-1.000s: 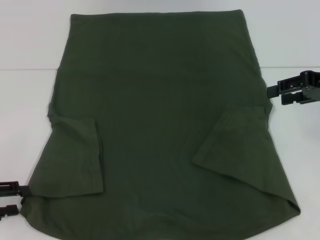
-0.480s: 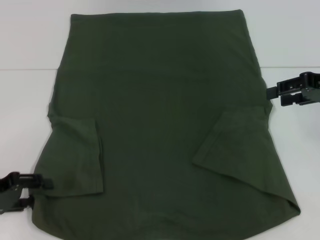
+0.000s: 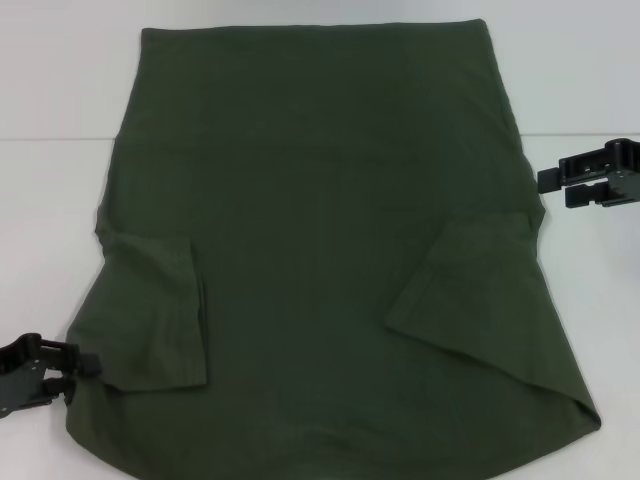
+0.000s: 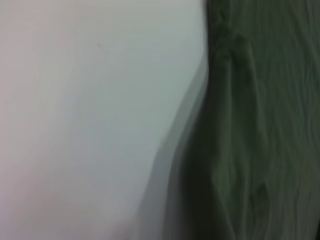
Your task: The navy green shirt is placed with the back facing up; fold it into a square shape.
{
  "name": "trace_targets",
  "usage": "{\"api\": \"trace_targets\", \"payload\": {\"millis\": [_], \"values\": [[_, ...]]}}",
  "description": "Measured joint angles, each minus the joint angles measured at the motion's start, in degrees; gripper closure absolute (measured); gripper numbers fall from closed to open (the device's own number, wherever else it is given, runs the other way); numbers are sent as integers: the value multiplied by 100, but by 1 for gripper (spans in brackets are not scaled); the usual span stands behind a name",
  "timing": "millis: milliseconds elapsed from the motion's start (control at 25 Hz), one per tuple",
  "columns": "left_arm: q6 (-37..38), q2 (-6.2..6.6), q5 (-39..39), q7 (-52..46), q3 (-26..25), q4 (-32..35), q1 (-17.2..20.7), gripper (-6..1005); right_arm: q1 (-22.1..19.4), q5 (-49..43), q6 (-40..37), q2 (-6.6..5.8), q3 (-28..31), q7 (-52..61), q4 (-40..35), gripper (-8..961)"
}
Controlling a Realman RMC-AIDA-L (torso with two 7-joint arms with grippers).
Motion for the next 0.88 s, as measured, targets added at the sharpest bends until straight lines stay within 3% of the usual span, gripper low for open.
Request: {"api": "trace_targets", "payload": {"millis": [120,240,480,640,720,880], "values": [[2,0,3,-1,0,2,0,421,-1,0,-32,-1,-14,-16,-13,344],[5,6,-3,23,8,6,4,646,-1,0,-75,-1,-20,-61,-19,346],[483,72,-377,678,-267,-113,25,867,-49,-76,-387,-58,-56,-336,-13,349],[733,174,-593,942,-441,-304,23,961,-102,-533,-780,-195,-56,-429,-37,351],[699,189,-608,947,-445,-331,10,961,-126,-866,-907,-247,-56,-414,-39,352],[491,180,-576,914,-401,-333,-26,961,-161,-1555,-1092,-244,-56,-424,-39,354]]}}
